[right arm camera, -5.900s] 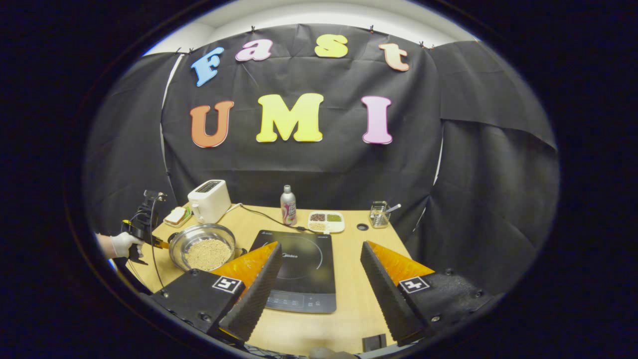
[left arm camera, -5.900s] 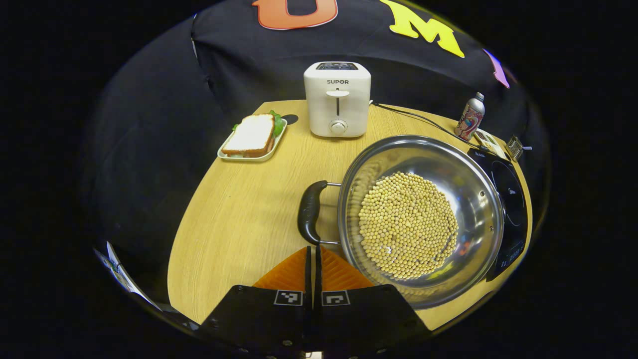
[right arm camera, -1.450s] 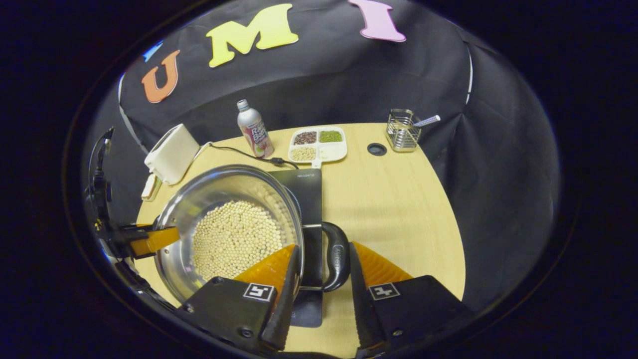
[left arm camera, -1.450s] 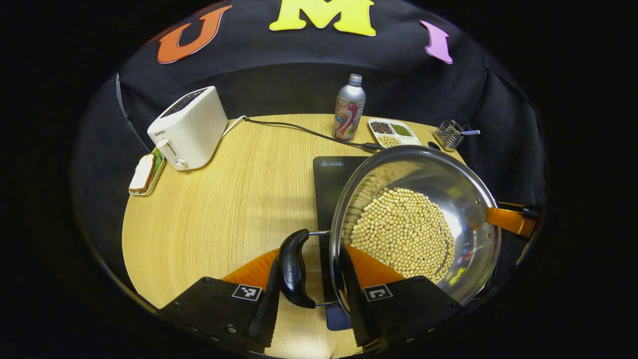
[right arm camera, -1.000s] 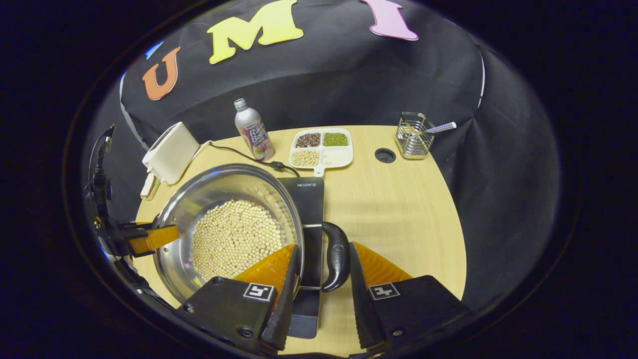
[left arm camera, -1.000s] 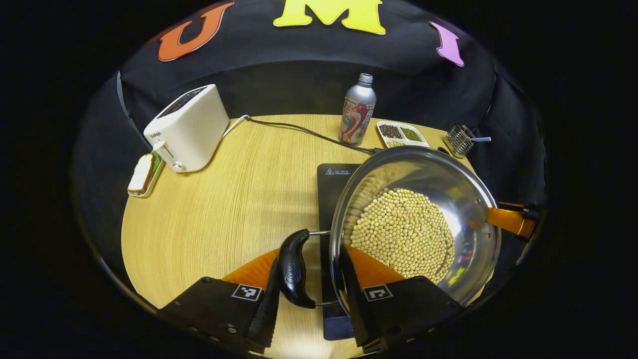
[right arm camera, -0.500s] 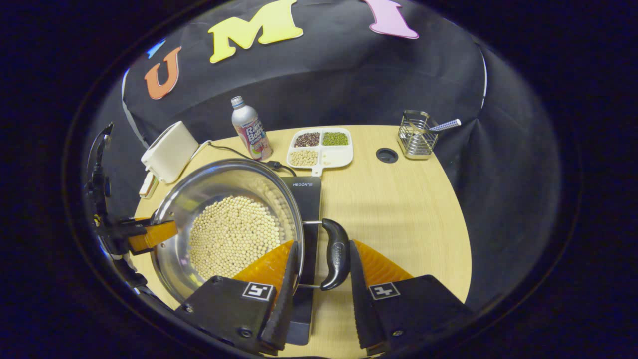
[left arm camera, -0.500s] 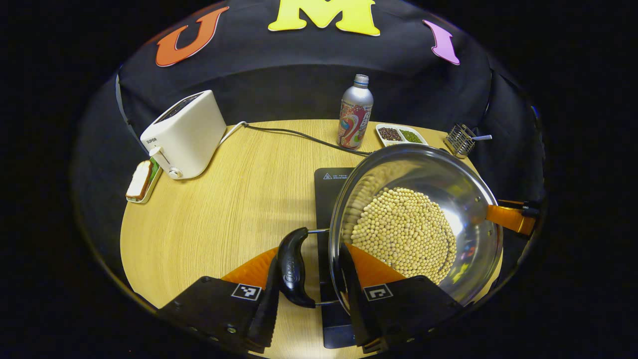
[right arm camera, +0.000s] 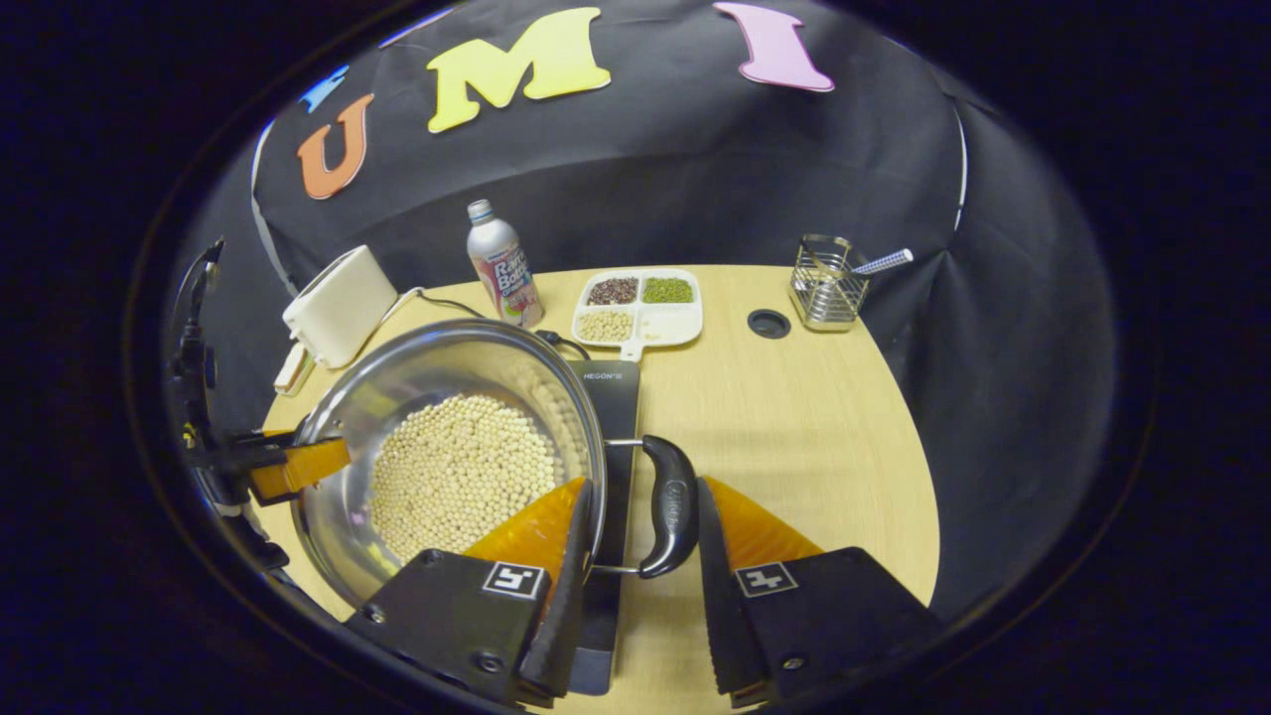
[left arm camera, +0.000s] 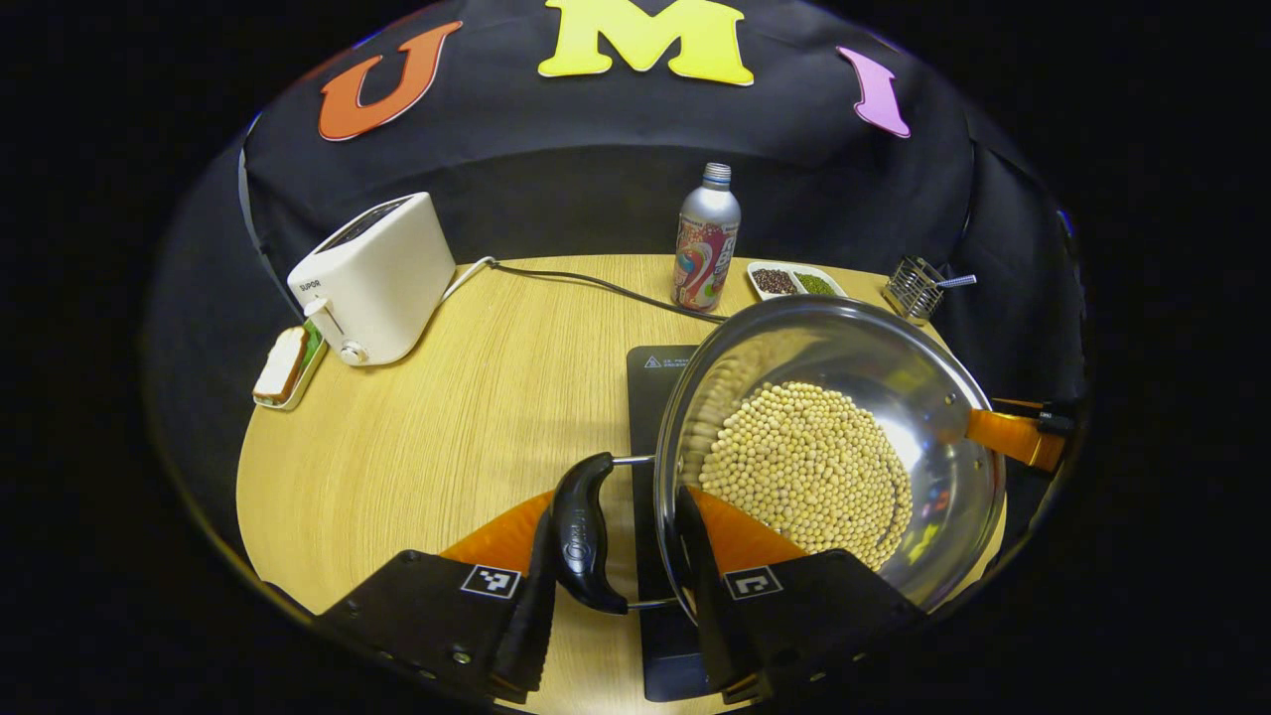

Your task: First push the handle of the pot to place it horizontally, then grasp the pot with both hands and set it on the induction cooktop.

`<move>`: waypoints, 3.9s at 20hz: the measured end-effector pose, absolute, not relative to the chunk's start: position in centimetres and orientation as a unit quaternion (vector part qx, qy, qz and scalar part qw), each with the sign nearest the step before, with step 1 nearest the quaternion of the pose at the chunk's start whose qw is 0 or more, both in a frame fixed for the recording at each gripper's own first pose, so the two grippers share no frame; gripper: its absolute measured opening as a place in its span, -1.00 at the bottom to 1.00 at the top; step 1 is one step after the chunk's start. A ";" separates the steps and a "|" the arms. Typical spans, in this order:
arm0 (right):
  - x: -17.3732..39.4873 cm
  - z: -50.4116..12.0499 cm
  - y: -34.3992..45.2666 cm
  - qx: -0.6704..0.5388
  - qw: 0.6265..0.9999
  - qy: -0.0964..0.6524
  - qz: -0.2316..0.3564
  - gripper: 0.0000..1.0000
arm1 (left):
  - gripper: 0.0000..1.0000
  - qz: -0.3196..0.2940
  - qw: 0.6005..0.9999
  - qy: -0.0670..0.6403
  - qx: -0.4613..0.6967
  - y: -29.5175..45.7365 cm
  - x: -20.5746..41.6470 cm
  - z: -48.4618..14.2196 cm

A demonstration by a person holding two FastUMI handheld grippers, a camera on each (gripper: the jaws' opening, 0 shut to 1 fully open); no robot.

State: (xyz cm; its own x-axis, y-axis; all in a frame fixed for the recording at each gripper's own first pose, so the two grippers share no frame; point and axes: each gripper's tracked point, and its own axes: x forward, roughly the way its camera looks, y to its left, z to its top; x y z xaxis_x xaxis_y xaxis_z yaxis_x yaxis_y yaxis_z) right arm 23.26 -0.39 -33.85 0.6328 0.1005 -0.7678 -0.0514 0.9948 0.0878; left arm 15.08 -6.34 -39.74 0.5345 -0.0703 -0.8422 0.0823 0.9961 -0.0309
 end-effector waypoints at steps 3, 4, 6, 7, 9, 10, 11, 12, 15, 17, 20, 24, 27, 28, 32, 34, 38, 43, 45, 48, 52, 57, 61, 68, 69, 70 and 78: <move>23.4 -33.8 -0.4 0.021 0.904 0.424 0.045 0.08 | 0.19 -0.038 0.878 0.477 0.002 -6.3 15.1 -39.7; 23.3 -33.8 -0.4 0.023 0.905 0.423 0.045 0.08 | 0.19 -0.039 0.878 0.477 0.002 -6.3 15.1 -39.7; 23.3 -33.7 -0.4 0.024 0.906 0.419 0.047 0.08 | 0.19 -0.038 0.878 0.477 0.000 -6.4 15.1 -39.7; 23.5 -33.6 -0.5 0.024 0.908 0.415 0.048 0.12 | 0.39 -0.038 0.879 0.476 0.000 -6.3 15.1 -39.7; 23.7 -33.4 -0.9 0.000 0.916 0.398 0.059 0.19 | 0.21 -0.042 0.880 0.474 -0.001 -6.3 15.0 -39.6; 23.8 -33.2 -1.2 -0.012 0.921 0.384 0.057 0.38 | 0.30 -0.038 0.885 0.463 0.006 -5.9 15.1 -39.0; 24.1 -32.4 -1.0 -0.014 0.929 0.366 0.057 0.56 | 0.38 -0.025 0.894 0.446 0.019 -5.0 15.7 -38.7; 24.2 -31.7 -1.1 -0.020 0.934 0.351 0.057 0.50 | 0.67 -0.016 0.903 0.430 0.024 -4.4 15.7 -37.6; 23.8 -29.8 -0.6 -0.054 0.944 0.319 0.068 0.58 | 0.96 -0.007 0.916 0.399 0.023 -4.4 15.9 -36.3; 23.3 -29.5 0.0 -0.063 0.944 0.316 0.073 0.58 | 0.96 -0.001 0.915 0.402 0.026 -4.2 15.6 -36.2; 22.6 -30.1 0.3 -0.051 0.941 0.326 0.070 0.58 | 0.96 0.002 0.916 0.400 0.028 -4.2 15.4 -35.8; 21.9 -29.1 -0.2 -0.053 0.944 0.319 0.061 0.62 | 0.96 0.003 0.921 0.388 0.036 -3.8 14.9 -34.2; 21.1 -27.6 0.4 -0.057 0.948 0.306 0.062 0.62 | 0.96 0.000 0.926 0.375 0.043 -3.4 14.3 -32.5; 20.8 -26.9 0.6 -0.061 0.950 0.299 0.062 0.59 | 0.96 0.000 0.927 0.371 0.047 -3.2 14.1 -31.7; 19.5 -22.3 1.9 -0.075 0.962 0.253 0.065 0.62 | 0.94 -0.004 0.944 0.325 0.050 -2.6 13.3 -26.9; 18.6 -19.1 2.5 -0.080 0.970 0.222 0.060 0.60 | 0.95 -0.003 0.953 0.297 0.049 -2.0 12.6 -23.5; 15.5 -11.9 3.4 -0.077 0.984 0.154 0.053 0.68 | 0.95 -0.010 0.970 0.239 0.041 -1.0 10.7 -16.4; 10.2 -2.6 4.2 -0.058 0.995 0.070 0.040 1.00 | 0.94 -0.020 0.986 0.160 0.037 0.6 7.2 -8.2; 7.9 0.6 4.4 -0.044 0.998 0.038 0.035 1.00 | 0.94 -0.024 0.990 0.134 0.028 1.0 5.5 -5.4; 4.7 3.9 4.5 -0.017 0.999 0.007 0.030 0.99 | 0.94 -0.028 0.994 0.107 0.003 1.8 2.9 -2.0; 1.6 5.5 3.5 -0.006 1.000 -0.009 0.012 1.00 | 0.94 -0.018 0.996 0.083 -0.011 4.1 -0.3 0.7; -2.0 5.3 2.6 0.006 1.000 -0.007 -0.005 1.00 | 0.94 -0.003 0.997 0.074 -0.008 6.2 -3.1 1.7; -2.8 4.8 2.1 0.011 1.000 -0.008 -0.016 1.00 | 0.93 -0.012 0.998 0.066 -0.012 6.6 -3.4 2.0; -2.7 5.4 3.4 0.007 1.000 -0.010 -0.008 1.00 | 0.91 -0.022 0.998 0.059 -0.001 6.2 -3.4 2.3; -2.6 5.6 3.6 0.006 1.000 -0.011 -0.006 1.00 | 0.92 -0.019 0.998 0.059 0.000 6.4 -3.4 2.4; -2.5 5.8 3.8 0.005 1.000 -0.011 -0.004 1.00 | 0.92 -0.019 0.998 0.059 -0.001 6.4 -3.4 2.4; -2.8 6.9 3.8 -0.006 1.000 -0.024 0.000 1.00 | 0.92 -0.022 0.999 0.041 0.000 6.0 -3.3 3.8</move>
